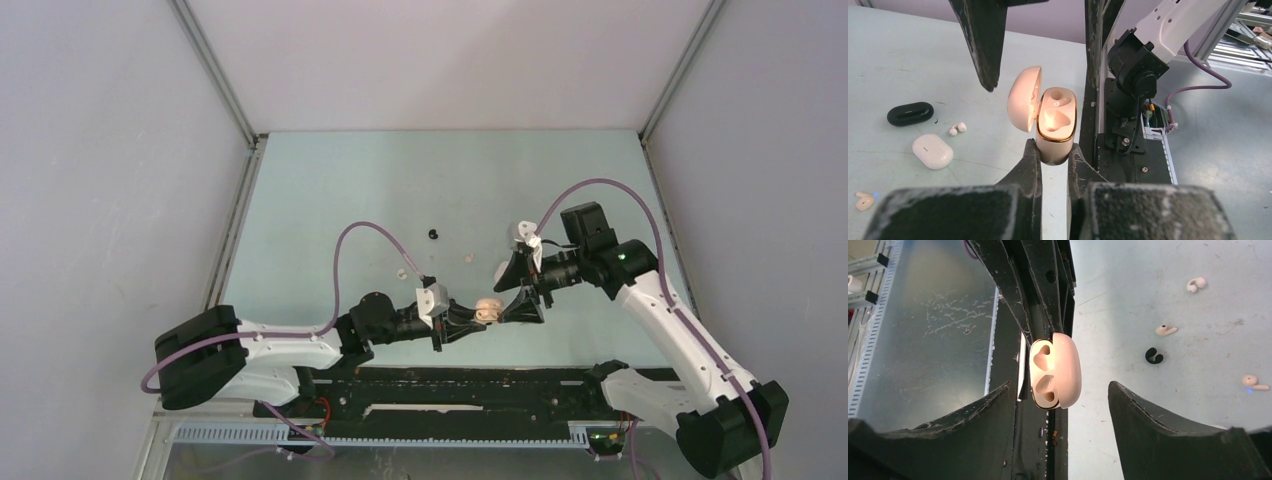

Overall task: Insert the wireless bluetooth earbuds into the charging case
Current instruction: Pick up the earbud from the center of the board.

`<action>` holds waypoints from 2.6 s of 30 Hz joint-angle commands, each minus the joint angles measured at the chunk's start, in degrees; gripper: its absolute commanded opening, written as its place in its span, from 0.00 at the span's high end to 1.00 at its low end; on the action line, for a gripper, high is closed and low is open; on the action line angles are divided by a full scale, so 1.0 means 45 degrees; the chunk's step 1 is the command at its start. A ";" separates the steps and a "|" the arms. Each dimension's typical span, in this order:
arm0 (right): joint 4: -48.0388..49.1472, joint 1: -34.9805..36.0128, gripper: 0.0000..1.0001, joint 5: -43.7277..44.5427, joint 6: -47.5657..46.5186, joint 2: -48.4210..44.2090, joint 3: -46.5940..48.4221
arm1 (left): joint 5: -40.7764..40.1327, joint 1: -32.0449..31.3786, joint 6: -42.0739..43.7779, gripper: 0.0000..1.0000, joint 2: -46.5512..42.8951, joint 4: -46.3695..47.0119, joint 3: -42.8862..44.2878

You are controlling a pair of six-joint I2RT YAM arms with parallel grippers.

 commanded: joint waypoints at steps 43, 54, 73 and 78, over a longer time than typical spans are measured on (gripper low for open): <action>-0.4745 0.0155 0.99 -0.0958 -0.4291 0.0407 0.1514 | -0.2957 0.0032 0.0472 1.00 -0.2998 -0.2226 -0.0770; -0.3637 0.0556 0.33 -0.0391 -0.3090 0.0517 0.1620 | -0.2484 0.0033 0.0898 1.00 -0.3608 -0.2232 -0.1222; 0.1078 0.0568 0.36 0.2943 0.0798 0.0829 0.1144 | -0.3518 0.0013 -0.0111 1.00 -0.6669 -0.4707 -0.1686; 0.3338 0.0671 0.40 0.3607 0.2123 0.2322 0.1153 | -0.4556 -0.0001 -0.0908 1.00 -0.9061 -0.5017 -0.2939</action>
